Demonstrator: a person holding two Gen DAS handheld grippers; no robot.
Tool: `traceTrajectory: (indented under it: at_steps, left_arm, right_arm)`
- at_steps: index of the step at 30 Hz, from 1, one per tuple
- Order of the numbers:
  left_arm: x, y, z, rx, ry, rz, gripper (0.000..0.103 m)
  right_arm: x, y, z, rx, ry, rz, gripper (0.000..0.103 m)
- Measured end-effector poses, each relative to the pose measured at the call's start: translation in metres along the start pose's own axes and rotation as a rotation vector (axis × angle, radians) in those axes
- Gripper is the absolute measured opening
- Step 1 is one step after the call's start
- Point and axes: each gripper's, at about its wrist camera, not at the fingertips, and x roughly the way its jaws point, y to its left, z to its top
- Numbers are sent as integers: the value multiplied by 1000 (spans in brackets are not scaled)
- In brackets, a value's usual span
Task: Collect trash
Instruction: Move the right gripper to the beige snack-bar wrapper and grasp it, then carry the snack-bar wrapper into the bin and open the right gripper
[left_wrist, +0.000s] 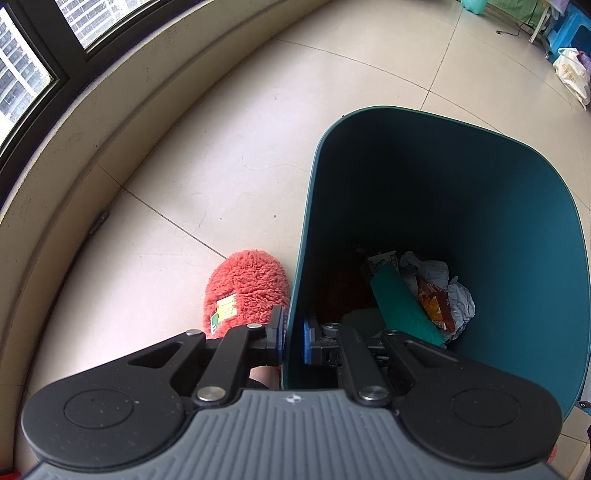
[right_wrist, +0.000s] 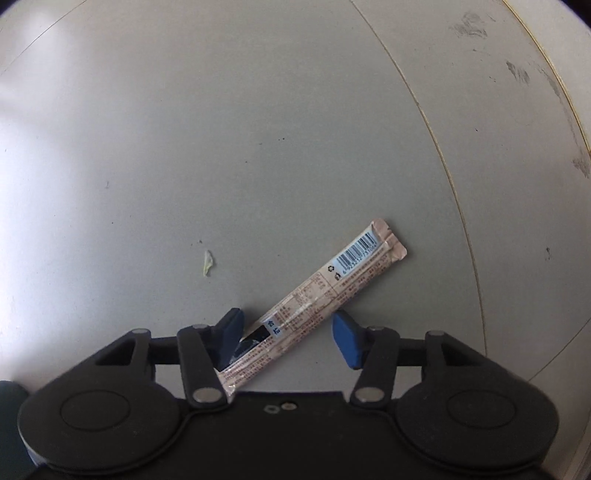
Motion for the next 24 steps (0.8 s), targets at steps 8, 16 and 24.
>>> traceTrajectory:
  at_steps: [8,16,24]
  left_arm:
    - [0,0,-1,0,-4,-2,9]
    - [2,-3,-2,10,-8,11,9]
    - [2,-1,-4,15,-18,6,9]
  right_arm:
    - [-11,16,-26,-167,-36,22,24]
    - [-62,17,-51,-327,-136,72,19]
    - [-155,16,-84,-496,-263,191,19]
